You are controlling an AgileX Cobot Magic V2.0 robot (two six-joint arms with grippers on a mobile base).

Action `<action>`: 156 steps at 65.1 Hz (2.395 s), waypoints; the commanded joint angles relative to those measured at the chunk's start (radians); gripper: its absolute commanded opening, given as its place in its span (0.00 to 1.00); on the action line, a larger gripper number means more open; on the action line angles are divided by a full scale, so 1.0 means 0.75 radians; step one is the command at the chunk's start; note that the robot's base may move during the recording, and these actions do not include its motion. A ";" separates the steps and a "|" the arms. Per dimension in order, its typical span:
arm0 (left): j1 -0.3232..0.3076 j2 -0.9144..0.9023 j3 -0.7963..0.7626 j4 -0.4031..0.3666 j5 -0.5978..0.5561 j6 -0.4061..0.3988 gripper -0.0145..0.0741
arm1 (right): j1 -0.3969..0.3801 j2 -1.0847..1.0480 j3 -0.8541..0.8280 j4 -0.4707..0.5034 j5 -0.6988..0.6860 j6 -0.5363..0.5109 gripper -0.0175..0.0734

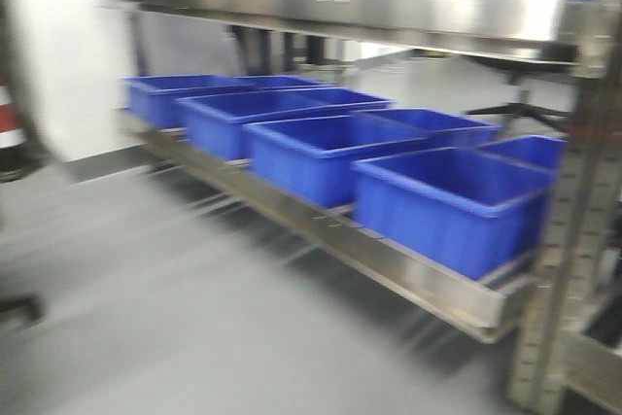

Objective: Grab block from conveyor and place in blue bin
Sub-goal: 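Drive up to the shelf rack of blue bins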

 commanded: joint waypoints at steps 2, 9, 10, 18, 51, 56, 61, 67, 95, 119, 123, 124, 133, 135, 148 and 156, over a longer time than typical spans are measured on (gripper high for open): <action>-0.009 -0.007 0.003 0.003 -0.025 0.006 0.04 | 0.001 -0.004 0.004 -0.012 -0.032 -0.002 0.02; -0.009 -0.007 0.003 0.003 -0.025 0.006 0.04 | 0.001 -0.004 0.004 -0.012 -0.032 -0.002 0.02; -0.009 -0.007 0.003 0.003 -0.025 0.006 0.04 | 0.001 -0.004 0.004 -0.012 -0.032 -0.002 0.02; -0.009 -0.007 0.003 0.003 -0.025 0.006 0.04 | 0.001 -0.004 0.004 -0.012 -0.032 -0.002 0.02; -0.009 -0.007 0.003 0.003 -0.025 0.006 0.04 | 0.001 -0.004 0.004 -0.012 -0.032 -0.002 0.02; -0.009 -0.007 0.003 0.003 -0.025 0.006 0.04 | 0.001 -0.004 0.004 -0.012 -0.032 -0.002 0.02; -0.009 -0.007 0.003 0.003 -0.025 0.006 0.04 | 0.001 -0.004 0.004 -0.012 -0.032 -0.002 0.02; -0.009 -0.007 0.003 0.003 -0.025 0.006 0.04 | 0.001 -0.004 0.004 -0.012 -0.032 -0.002 0.02; -0.009 -0.007 0.003 0.003 -0.025 0.006 0.04 | 0.001 -0.004 0.004 -0.012 -0.032 -0.002 0.02; -0.009 -0.007 0.003 0.003 -0.025 0.006 0.04 | 0.001 -0.004 0.004 -0.012 -0.032 -0.002 0.02; -0.009 -0.007 0.003 0.003 -0.025 0.006 0.04 | 0.001 -0.004 0.004 -0.012 -0.032 -0.002 0.02; -0.009 -0.007 0.003 0.003 -0.025 0.006 0.04 | 0.001 -0.004 0.004 -0.012 -0.032 -0.002 0.02; -0.009 -0.007 0.003 0.003 -0.025 0.006 0.04 | 0.001 -0.004 0.004 -0.012 -0.032 -0.002 0.02; -0.009 -0.007 0.003 0.003 -0.025 0.006 0.04 | 0.001 -0.004 0.004 -0.012 -0.032 -0.002 0.02; -0.009 -0.007 0.003 0.003 -0.025 0.006 0.04 | 0.001 -0.004 0.004 -0.012 -0.032 -0.002 0.02; -0.009 -0.007 0.003 0.003 -0.025 0.006 0.04 | 0.001 -0.004 0.004 -0.012 -0.121 -0.002 0.02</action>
